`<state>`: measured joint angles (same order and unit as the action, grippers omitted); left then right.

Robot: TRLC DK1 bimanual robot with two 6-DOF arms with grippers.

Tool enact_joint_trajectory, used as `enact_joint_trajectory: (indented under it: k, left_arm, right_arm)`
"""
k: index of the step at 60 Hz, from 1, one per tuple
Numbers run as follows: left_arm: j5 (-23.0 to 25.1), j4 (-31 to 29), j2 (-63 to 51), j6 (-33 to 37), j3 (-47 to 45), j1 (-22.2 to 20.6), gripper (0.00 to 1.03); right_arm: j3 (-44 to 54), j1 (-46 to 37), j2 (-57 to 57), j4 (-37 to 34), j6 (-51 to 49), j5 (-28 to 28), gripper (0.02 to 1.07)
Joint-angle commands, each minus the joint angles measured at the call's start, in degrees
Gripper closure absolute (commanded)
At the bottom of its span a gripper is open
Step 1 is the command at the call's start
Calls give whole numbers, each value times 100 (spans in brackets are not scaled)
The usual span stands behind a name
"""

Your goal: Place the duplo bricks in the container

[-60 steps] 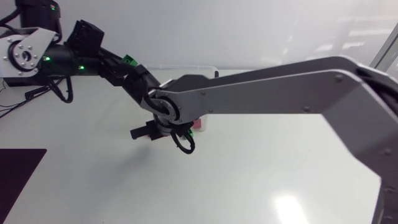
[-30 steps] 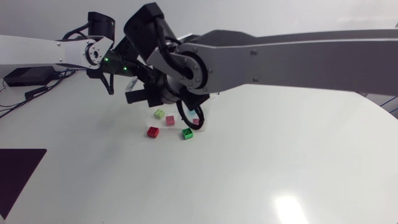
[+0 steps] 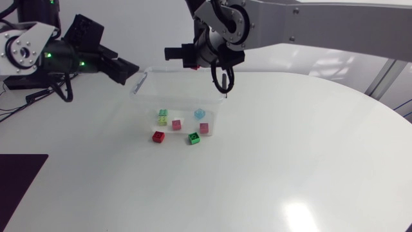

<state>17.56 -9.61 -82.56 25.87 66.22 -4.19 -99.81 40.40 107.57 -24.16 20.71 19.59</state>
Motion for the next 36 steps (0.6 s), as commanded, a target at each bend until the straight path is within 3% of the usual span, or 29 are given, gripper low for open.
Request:
enact_joint_trajectory:
  k: [1,6,16,23,27,36]
  left_arm:
    - [72,-164,285,164,-733,-12,6]
    - [107,-147,584,296,-1366,-56,6]
    - [160,266,513,349,-2157,-82,6]
    - [177,495,153,349,-2306,-188,6]
    - [177,679,-102,296,-2306,-249,6]
    - [177,952,-1034,111,-2051,-425,6]
  right_arm:
    - [-100,-94,388,78,-67,36,81]
    - [-153,-147,572,52,-49,36,60]
    - [-416,-252,906,-194,-6,36,36]
    - [-583,-287,985,-449,56,36,12]
    - [-557,-287,889,-581,109,36,7]
    - [225,-138,142,-510,126,36,7]
